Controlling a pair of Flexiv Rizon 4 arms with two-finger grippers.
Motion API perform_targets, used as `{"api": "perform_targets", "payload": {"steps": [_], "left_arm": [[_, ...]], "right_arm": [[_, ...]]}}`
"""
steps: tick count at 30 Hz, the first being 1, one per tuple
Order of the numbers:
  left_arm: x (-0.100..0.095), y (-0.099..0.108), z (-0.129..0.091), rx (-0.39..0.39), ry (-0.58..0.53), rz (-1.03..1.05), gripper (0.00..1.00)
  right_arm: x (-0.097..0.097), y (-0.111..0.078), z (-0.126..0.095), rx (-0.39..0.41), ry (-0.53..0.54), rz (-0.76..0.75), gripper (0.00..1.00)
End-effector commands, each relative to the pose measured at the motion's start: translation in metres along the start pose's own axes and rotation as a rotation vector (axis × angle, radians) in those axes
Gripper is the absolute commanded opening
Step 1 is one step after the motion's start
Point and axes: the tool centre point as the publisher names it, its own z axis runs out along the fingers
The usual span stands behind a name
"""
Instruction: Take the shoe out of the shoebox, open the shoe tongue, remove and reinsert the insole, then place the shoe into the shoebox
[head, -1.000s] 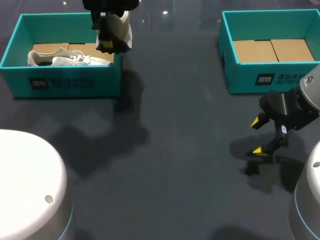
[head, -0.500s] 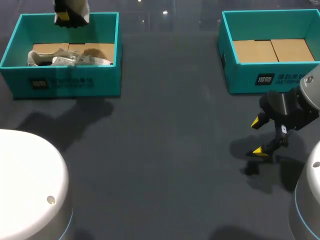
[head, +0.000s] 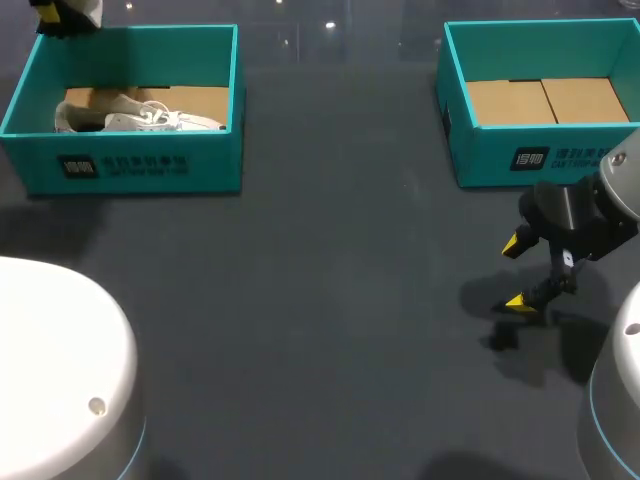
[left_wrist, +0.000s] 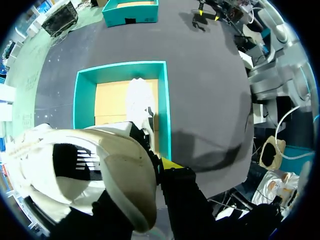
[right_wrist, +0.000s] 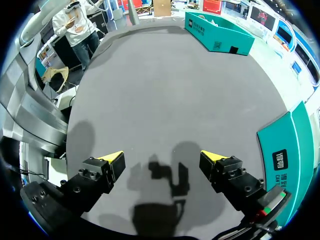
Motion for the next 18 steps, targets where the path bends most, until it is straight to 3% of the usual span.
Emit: {"api": "perform_targets", "payload": {"steps": [1, 15, 18], "left_arm": [[-0.027, 0.036, 0.003, 0.023, 0.079, 0.028, 0.0], [-0.033, 0.042, 0.005, 0.022, 0.08, 0.034, 0.0], [-0.057, 0.05, 0.009, 0.043, 0.103, 0.048, 0.0]], "right_arm": [[0.001, 0.0, 0.0, 0.003, -0.002, 0.001, 1.0], [0.001, 0.0, 0.0, 0.003, -0.002, 0.001, 1.0], [0.001, 0.0, 0.0, 0.003, -0.002, 0.001, 1.0]]}}
